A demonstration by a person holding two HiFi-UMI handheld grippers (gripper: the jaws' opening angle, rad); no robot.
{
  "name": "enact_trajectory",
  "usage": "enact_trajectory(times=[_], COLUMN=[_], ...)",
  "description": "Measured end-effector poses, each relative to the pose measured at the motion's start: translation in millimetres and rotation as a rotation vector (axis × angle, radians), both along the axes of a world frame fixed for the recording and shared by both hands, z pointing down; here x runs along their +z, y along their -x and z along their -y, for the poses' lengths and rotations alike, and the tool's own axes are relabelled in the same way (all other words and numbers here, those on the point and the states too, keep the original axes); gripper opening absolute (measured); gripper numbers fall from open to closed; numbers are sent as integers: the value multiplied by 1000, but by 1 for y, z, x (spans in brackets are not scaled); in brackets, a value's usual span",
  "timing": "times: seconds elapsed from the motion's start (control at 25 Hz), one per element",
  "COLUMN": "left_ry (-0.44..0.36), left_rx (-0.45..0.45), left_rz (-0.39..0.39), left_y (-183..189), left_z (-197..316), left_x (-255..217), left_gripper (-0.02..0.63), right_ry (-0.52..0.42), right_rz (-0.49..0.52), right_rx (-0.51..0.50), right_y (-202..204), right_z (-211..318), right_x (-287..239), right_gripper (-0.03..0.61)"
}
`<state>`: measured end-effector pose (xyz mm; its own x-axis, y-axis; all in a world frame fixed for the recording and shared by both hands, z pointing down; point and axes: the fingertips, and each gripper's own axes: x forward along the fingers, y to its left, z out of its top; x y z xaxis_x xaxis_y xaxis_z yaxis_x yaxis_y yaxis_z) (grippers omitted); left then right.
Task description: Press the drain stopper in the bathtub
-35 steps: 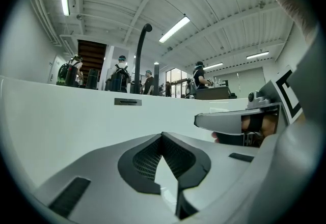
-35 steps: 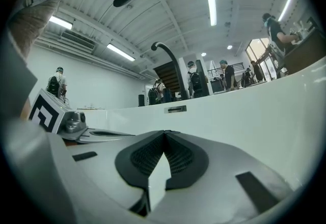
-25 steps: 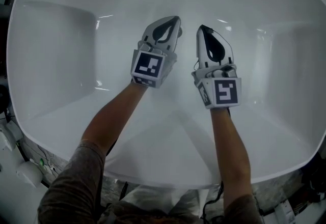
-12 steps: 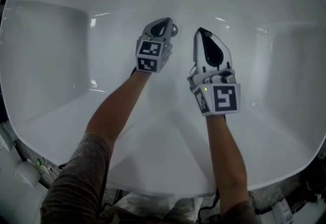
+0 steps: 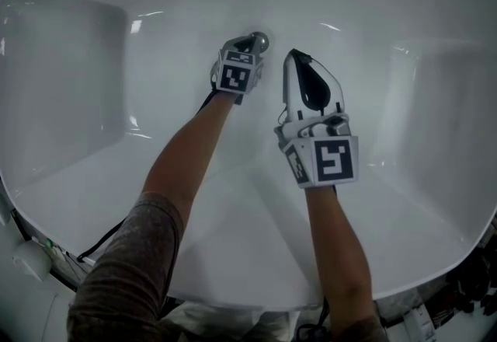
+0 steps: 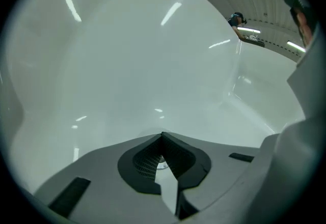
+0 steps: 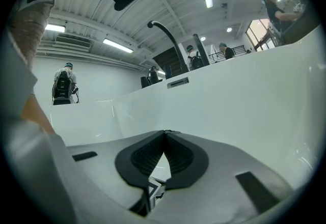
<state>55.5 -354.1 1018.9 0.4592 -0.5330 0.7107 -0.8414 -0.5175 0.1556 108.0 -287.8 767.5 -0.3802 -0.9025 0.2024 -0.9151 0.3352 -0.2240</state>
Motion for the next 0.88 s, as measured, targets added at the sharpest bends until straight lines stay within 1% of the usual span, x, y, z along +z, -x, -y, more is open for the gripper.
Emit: enact_trajectory(times=[0.2, 0.4, 0.52, 0.64, 0.88], left_ry=[132, 212, 231, 245, 260], left_rx=[-1, 18, 11, -11, -7], left_rz=[34, 69, 89, 92, 101], left_y=[-4, -10, -9, -8, -6], left_z=[-4, -10, -9, -8, -8], left_x=[31, 52, 61, 64, 70], left_gripper=[3, 2, 2, 3, 3], right_ry=[28, 45, 46, 53, 66], right_rz=[-1, 7, 13, 21, 32], right_rx=[-7, -3, 3, 8, 16], right_y=[1, 0, -1, -1, 0], right_z=[-3, -5, -4, -5, -6], right_x=[8, 13, 17, 21, 31], right_gripper=[-2, -2, -2, -2, -2])
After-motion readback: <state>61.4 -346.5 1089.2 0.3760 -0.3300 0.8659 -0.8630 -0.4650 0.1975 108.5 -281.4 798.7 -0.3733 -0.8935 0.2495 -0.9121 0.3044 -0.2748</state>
